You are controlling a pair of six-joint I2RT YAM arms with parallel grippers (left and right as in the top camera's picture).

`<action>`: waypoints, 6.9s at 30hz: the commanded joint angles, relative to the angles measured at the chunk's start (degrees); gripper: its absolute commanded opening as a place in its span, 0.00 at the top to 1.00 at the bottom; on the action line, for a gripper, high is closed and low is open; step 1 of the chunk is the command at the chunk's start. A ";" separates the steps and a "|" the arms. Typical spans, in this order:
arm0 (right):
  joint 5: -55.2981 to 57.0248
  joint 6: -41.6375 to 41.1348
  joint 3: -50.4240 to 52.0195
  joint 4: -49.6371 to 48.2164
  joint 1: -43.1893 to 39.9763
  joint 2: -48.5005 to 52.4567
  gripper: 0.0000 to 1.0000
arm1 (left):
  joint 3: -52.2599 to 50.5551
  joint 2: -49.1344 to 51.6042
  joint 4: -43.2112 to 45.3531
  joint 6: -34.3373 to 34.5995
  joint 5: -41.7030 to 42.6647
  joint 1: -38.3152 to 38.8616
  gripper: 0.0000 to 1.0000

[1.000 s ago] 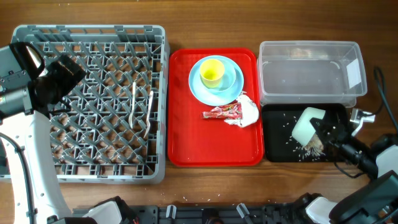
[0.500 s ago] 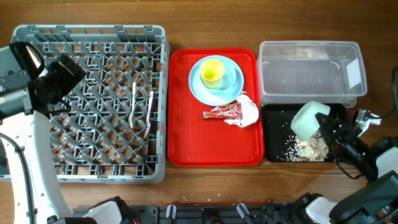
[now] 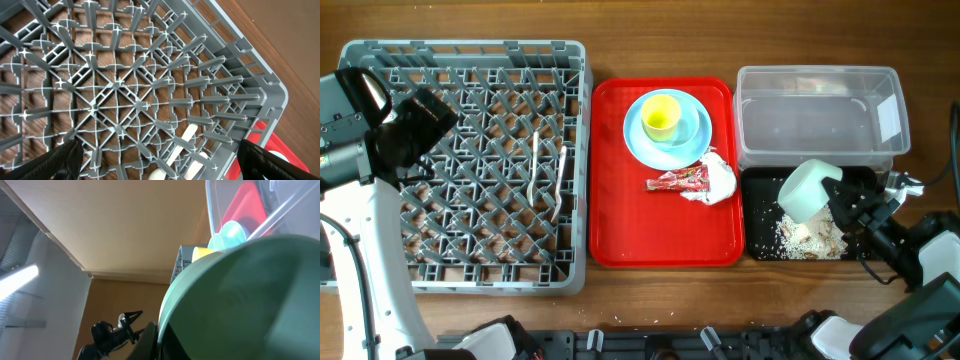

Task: Sort waste into correct bins and load items into the dishwasher rack
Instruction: 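Tip the green bowl over the black tray to dump the rice, then carry the empty green bowl back and set it on the red tray, then grasp the red snack wrapper with the right gripper, then move the wrapper over the clear bin and release it, then reach the right gripper to the white tissue and grasp it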

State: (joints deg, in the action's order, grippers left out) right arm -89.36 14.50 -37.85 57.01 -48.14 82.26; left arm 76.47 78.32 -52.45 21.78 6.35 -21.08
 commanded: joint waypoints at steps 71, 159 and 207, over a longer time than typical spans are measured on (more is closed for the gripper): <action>83.87 -50.03 -13.79 -34.42 102.60 5.64 0.96 | 0.59 0.11 0.13 0.33 0.68 -0.31 0.00; 90.66 12.26 -16.90 -31.12 82.66 19.41 0.96 | 0.59 0.11 0.13 0.35 0.68 -0.31 0.00; 103.03 -26.93 -14.23 -20.28 83.54 -5.84 0.21 | 0.59 0.11 0.13 0.33 0.68 -0.31 0.00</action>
State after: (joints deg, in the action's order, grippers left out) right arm -1.72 -9.69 -53.71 38.09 34.83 73.21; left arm 76.49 78.35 -52.47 21.78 6.35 -21.08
